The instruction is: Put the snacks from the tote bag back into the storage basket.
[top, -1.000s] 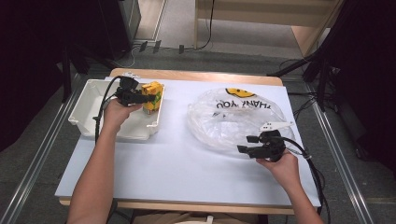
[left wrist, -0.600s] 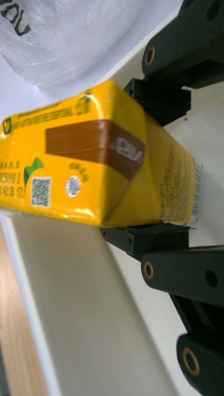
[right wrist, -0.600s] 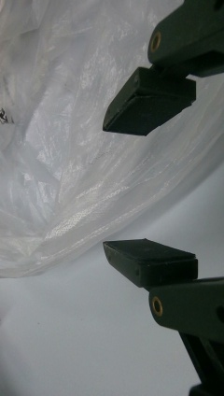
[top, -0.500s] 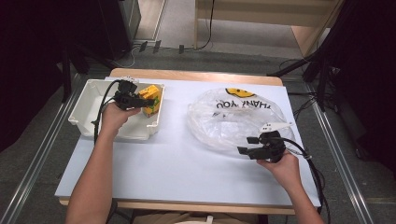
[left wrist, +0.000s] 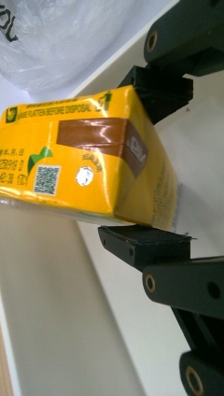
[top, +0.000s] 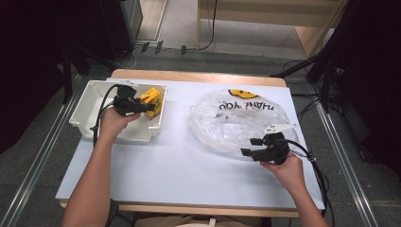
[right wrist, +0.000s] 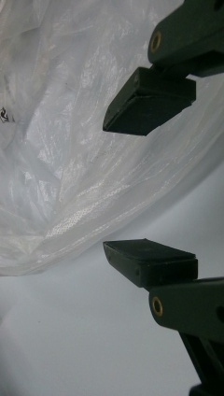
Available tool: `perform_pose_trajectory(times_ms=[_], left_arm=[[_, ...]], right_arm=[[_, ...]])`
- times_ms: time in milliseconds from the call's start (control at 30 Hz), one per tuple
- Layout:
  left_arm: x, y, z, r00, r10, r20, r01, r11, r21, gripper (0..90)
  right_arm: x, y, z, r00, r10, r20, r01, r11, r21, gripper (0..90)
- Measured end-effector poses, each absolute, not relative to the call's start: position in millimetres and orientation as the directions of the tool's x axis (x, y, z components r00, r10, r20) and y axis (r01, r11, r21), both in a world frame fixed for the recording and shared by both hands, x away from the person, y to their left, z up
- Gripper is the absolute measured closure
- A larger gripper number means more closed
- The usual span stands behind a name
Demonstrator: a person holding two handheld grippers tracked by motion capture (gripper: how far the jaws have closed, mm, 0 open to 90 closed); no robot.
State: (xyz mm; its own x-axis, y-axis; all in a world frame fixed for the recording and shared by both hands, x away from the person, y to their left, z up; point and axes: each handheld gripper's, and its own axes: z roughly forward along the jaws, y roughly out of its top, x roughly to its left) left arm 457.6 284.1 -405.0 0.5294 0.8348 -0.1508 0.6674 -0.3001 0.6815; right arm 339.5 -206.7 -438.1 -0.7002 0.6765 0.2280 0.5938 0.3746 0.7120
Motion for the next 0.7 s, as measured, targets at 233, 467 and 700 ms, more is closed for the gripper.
perform_pose_trajectory(times_ms=[233, 467, 700], left_arm=[[446.6, 291.7, -400.9, 0.520, 0.839, -0.158, 0.668, -0.284, 0.687, 43.3], [438.3, 299.0, -400.7, 0.525, 0.836, -0.158, 0.673, -0.294, 0.679, 50.1], [429.3, 300.6, -398.5, 0.570, 0.805, -0.162, 0.658, -0.330, 0.676, 61.4]], right_arm=[[339.3, -206.6, -438.0, -0.700, 0.677, 0.228, 0.594, 0.374, 0.712, 37.4], [339.3, -206.6, -438.0, -0.700, 0.677, 0.227, 0.594, 0.375, 0.712, 37.3], [338.9, -207.0, -437.5, -0.700, 0.678, 0.227, 0.593, 0.375, 0.712, 37.4]])
